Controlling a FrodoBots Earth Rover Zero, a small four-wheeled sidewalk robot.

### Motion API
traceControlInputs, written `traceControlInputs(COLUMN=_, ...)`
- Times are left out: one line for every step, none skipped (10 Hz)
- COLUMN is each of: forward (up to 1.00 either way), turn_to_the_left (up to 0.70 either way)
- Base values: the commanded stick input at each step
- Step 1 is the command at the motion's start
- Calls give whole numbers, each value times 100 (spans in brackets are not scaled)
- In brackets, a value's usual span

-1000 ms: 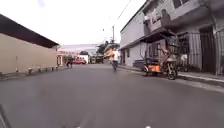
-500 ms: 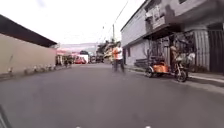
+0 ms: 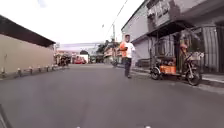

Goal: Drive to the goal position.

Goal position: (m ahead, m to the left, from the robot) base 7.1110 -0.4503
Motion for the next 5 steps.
traceControlInputs(forward=100, turn_to_the_left=1)
traceControlInputs(forward=100, turn_to_the_left=1)
traceControlInputs(forward=100, turn_to_the_left=2)
traceControlInputs(forward=100, turn_to_the_left=2)
traceControlInputs(forward=100, turn_to_the_left=0)
